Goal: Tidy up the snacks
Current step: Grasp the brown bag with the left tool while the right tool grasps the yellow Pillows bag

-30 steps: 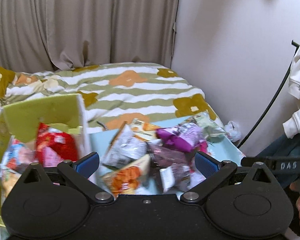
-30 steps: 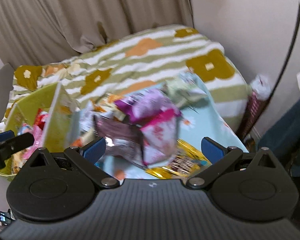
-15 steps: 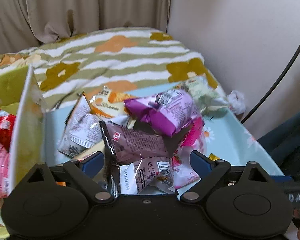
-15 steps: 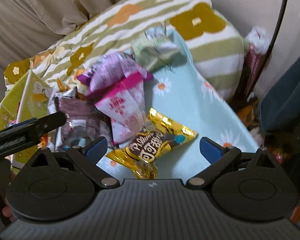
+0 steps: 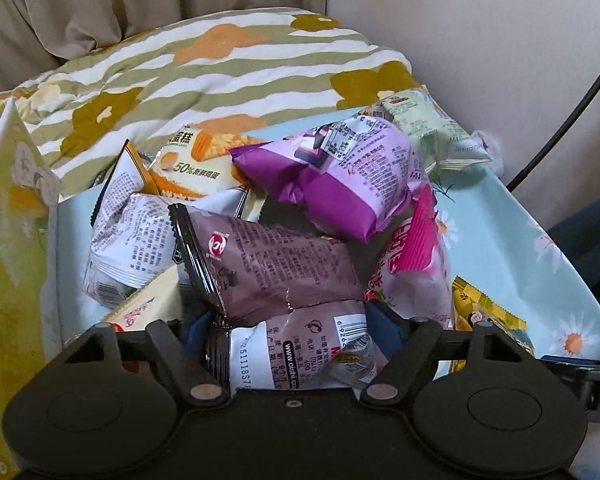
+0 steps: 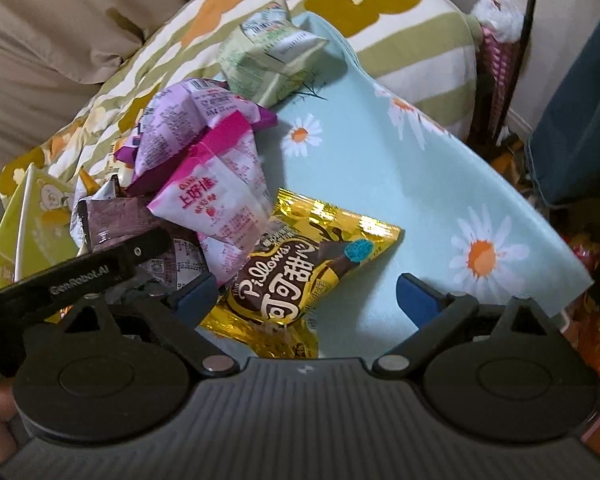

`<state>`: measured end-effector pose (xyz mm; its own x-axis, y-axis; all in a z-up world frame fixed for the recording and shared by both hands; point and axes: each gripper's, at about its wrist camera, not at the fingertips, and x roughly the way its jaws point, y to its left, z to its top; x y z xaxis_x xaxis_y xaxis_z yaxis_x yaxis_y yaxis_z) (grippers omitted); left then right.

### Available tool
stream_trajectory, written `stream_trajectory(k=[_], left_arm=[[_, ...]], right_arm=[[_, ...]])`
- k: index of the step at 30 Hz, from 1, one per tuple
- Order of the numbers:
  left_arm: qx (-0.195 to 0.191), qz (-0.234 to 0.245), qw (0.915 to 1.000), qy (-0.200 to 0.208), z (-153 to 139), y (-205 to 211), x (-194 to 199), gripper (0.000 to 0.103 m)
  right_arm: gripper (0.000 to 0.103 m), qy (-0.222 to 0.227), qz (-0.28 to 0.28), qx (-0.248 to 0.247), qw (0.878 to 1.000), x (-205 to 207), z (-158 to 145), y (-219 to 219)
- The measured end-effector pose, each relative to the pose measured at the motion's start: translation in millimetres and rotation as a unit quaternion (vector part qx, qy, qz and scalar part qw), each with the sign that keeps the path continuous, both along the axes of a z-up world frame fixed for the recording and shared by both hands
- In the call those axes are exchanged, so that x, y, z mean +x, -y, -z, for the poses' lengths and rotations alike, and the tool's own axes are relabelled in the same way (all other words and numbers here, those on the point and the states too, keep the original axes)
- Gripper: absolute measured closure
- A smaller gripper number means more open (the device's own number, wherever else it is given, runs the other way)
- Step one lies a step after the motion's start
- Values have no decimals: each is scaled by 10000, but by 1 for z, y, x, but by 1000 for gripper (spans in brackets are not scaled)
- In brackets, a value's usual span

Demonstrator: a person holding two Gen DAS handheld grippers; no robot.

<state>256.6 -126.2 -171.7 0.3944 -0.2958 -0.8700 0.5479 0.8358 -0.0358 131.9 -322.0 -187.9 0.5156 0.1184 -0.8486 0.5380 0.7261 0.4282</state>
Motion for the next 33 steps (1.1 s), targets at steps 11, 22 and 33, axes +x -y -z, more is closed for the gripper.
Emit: stream_trajectory(k=[11, 22, 33], left_arm=[[-38, 88, 10000, -10, -6, -10, -5, 30], [-160, 97, 9995, 243, -26, -17, -21, 30], [-284, -184, 9986, 404, -39, -19, -35, 30]], right_arm=[[0, -4, 184, 201, 9996, 9, 10, -4], [20, -161, 94, 244, 9995, 19, 20, -4], [47, -180, -384, -203, 9989, 16, 14, -1]])
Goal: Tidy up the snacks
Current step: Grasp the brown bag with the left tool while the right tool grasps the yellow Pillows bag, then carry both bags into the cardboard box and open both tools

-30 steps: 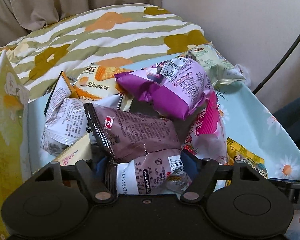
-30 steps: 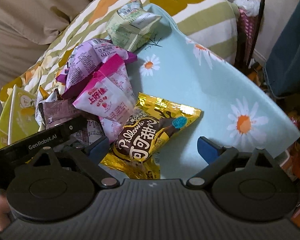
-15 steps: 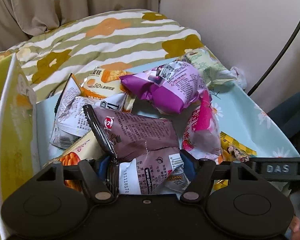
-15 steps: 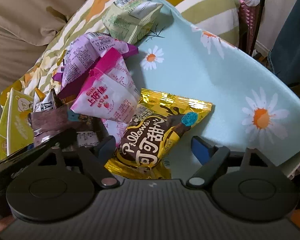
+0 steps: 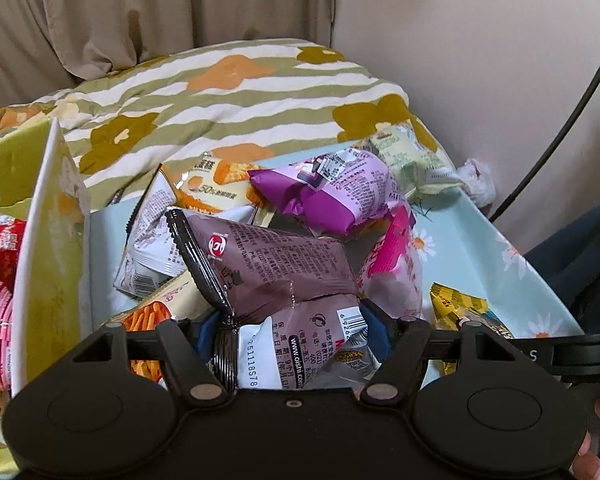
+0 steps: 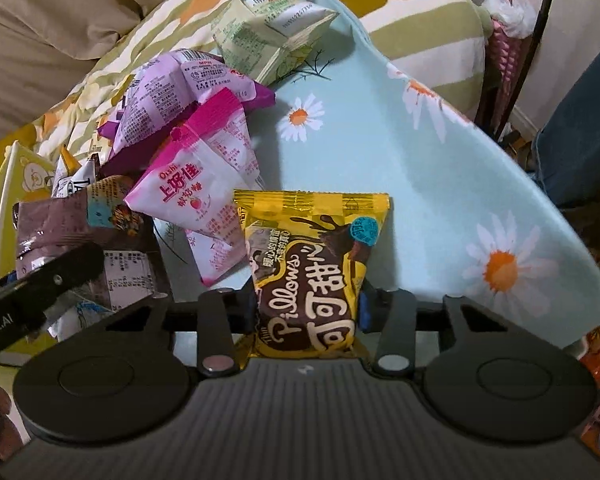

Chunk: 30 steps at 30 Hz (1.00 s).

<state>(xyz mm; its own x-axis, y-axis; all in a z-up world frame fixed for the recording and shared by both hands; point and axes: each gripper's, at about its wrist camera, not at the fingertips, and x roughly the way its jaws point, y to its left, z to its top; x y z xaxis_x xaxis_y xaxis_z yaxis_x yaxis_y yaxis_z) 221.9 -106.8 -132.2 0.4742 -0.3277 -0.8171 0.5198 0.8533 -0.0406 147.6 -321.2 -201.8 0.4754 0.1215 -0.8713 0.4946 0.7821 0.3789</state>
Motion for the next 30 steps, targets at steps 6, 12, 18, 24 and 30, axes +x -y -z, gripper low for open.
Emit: stream_trajectory(k=[6, 12, 18, 24, 30], left_arm=[[-151, -278, 9993, 197, -14, -2, -7, 30], [-377, -696, 9957, 475, -37, -7, -16, 30], [-578, -1339, 9851, 909, -70, -24, -29, 30], [-571, -2133, 9655, 1382, -107, -59, -38, 30], [-488, -2715, 9467, 1662, -134, -106, -34, 30]], right_arm=[[47, 271, -229, -246, 9991, -3, -23, 7], [47, 614, -573, -469, 9954, 3, -53, 15], [47, 1114, -1184, -480, 9855, 23, -86, 10], [47, 1769, -2172, -456, 9589, 56, -123, -24], [47, 2208, -2903, -218, 9309, 86, -157, -73]])
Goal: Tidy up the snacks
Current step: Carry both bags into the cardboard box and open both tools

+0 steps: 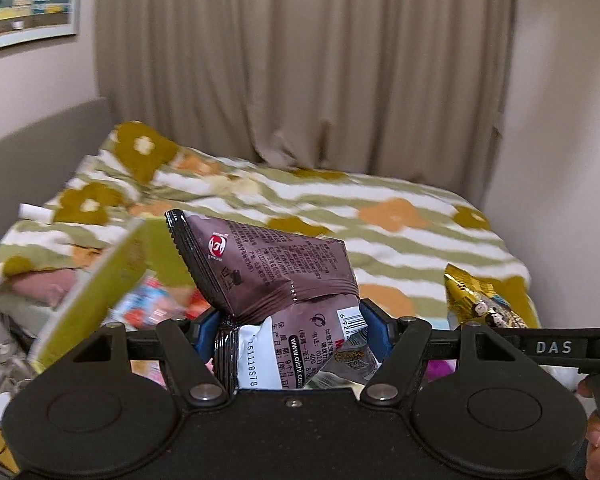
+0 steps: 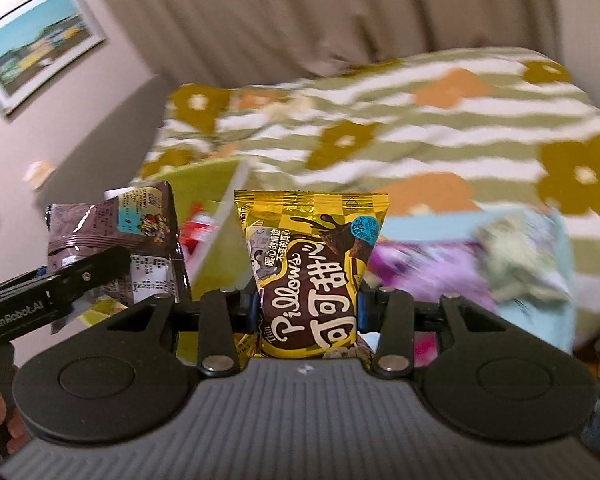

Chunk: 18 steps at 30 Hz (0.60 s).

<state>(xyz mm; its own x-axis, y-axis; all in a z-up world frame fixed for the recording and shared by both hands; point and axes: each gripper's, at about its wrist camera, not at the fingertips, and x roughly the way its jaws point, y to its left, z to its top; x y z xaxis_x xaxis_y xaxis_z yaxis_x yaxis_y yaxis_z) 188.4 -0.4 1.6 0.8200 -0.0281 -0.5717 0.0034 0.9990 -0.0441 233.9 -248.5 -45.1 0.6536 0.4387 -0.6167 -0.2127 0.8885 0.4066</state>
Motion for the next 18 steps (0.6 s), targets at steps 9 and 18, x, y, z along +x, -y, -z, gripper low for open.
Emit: stream_trajectory(k=[9, 18], left_arm=[[-18, -341, 9993, 142, -19, -80, 44, 29], [-440, -14, 9977, -512, 10, -149, 126, 29]], right_arm=[[47, 173, -374, 180, 9990, 49, -26, -75], [47, 97, -180, 105, 9997, 102, -29, -146]])
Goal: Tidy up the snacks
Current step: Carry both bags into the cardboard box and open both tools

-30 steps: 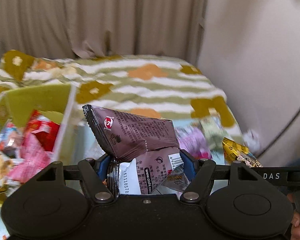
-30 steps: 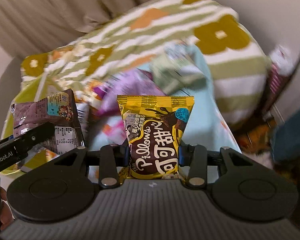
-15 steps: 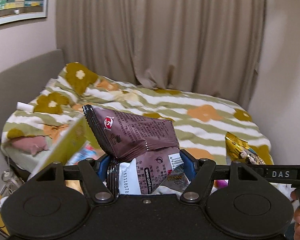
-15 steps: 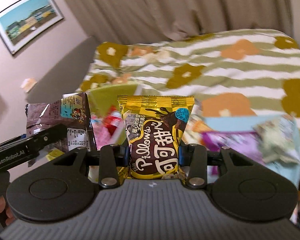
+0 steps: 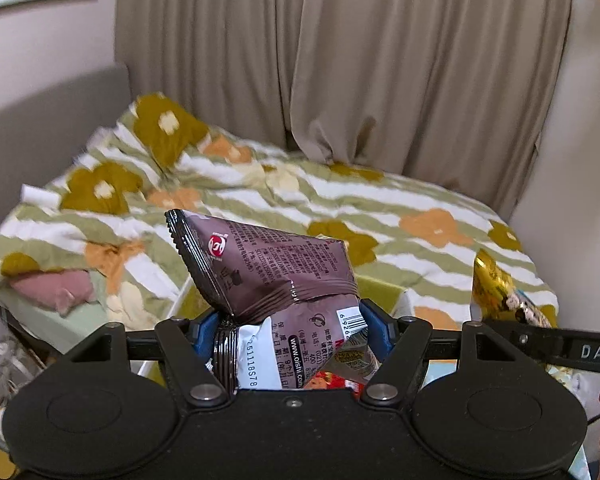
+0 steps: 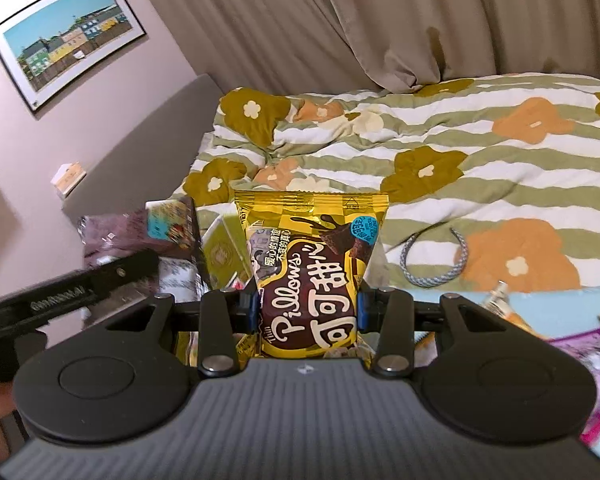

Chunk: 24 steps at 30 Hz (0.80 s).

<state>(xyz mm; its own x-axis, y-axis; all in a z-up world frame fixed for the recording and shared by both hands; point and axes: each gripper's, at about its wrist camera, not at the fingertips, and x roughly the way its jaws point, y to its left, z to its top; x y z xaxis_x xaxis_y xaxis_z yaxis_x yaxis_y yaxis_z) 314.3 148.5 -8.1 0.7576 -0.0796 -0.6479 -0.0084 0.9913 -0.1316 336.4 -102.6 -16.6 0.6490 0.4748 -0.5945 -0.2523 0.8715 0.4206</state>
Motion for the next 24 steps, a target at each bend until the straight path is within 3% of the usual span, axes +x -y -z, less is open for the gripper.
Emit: stream_trajectory(k=[7, 10, 12, 19, 24], left_arm=[[-526, 559, 9952, -607, 41, -28, 57, 28], [-653, 715, 9919, -827, 55, -34, 71, 14], [-586, 750, 9917, -863, 60, -37, 72, 5], [-184, 1031, 9918, -739, 60, -47, 58, 4], [-116, 1095, 9923, -568, 53, -51, 43, 2]], right_arm=[[47, -292, 412, -100, 9987, 34, 18, -38], [47, -444, 637, -166, 9968, 45, 28, -48], [47, -524, 772, -193, 9955, 50, 34, -55], [47, -653, 1092, -359, 9912, 53, 44, -69], [46, -705, 1121, -443, 9902, 55, 42, -79]])
